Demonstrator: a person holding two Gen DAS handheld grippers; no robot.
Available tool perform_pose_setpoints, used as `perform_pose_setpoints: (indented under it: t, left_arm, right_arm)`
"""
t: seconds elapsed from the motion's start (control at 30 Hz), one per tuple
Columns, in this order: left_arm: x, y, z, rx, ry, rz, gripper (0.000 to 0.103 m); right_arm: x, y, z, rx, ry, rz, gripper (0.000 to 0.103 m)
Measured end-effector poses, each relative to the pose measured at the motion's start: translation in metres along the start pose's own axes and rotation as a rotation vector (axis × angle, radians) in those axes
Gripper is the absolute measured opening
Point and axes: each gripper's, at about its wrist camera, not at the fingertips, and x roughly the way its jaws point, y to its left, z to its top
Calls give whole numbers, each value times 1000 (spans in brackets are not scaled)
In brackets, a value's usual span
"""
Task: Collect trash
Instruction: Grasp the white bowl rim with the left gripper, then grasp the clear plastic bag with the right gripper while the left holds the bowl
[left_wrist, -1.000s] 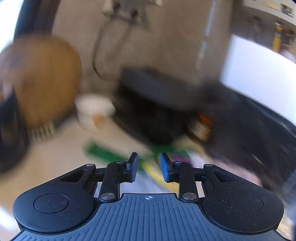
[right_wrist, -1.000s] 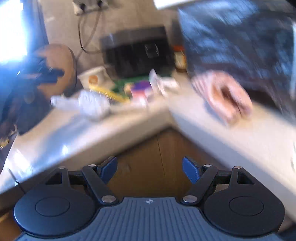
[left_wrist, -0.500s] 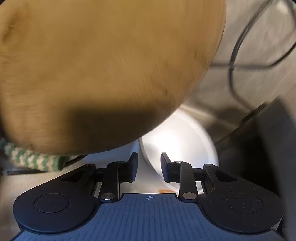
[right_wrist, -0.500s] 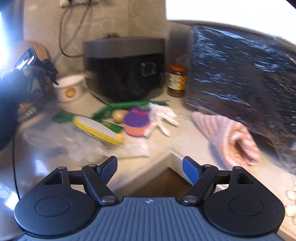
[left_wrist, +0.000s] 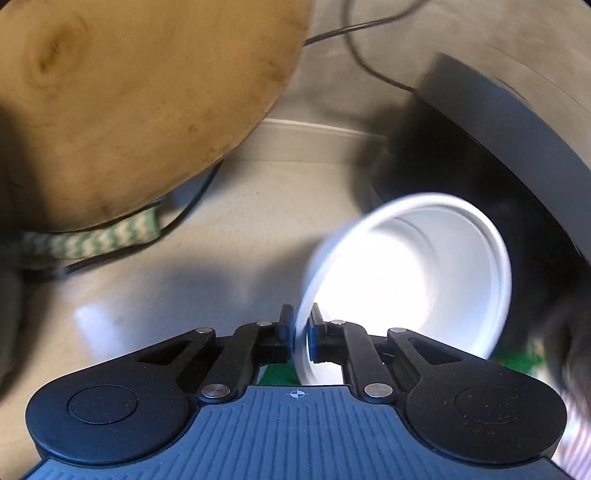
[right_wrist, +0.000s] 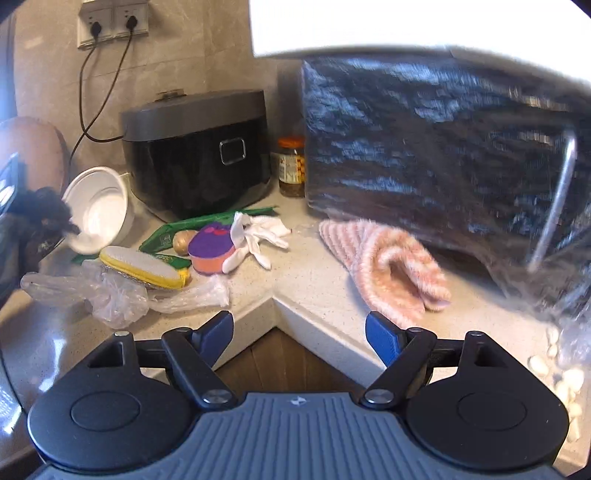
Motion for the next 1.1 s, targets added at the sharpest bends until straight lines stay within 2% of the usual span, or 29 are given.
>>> perform_pose_setpoints:
  t: [0.13, 0.4, 0.5, 0.63, 0.77, 0.93, 0.97, 1.0, 1.03, 1.1]
  left_arm:
    - [-41, -4, -25, 93, -6, 4, 11]
    - [-80, 23, -50, 106, 74, -67, 12]
    - [-75, 29, -59, 110, 89, -71, 13]
    - [-59, 32, -63, 95, 90, -91, 22]
    - [-39, 33, -56, 52, 55, -86, 28]
    - [-20, 28, -44, 47, 55, -88, 27]
    - [-17, 27, -42, 54, 59, -87, 27]
    - [-14, 24, -41, 61, 62, -85, 27]
    - [-11, 23, -40, 67, 62, -89, 27]
    - [-8, 20, -39, 75, 65, -96, 27]
  right_arm:
    - [13, 2, 2, 6, 28, 61, 80]
    - [37, 51, 10, -137, 42, 174, 80]
    - [48, 82, 14, -227, 32, 217, 80]
    - [64, 123, 18, -327, 27, 260, 80]
    - [82, 150, 22, -382, 34, 241, 80]
    - [96, 157, 39, -370, 64, 247, 79]
    - [98, 155, 45, -364, 70, 250, 77]
    - [100, 152, 50, -357, 64, 240, 70]
    - [101, 151, 56, -351, 46, 207, 67]
    - [102, 146, 66, -341, -6, 85, 62]
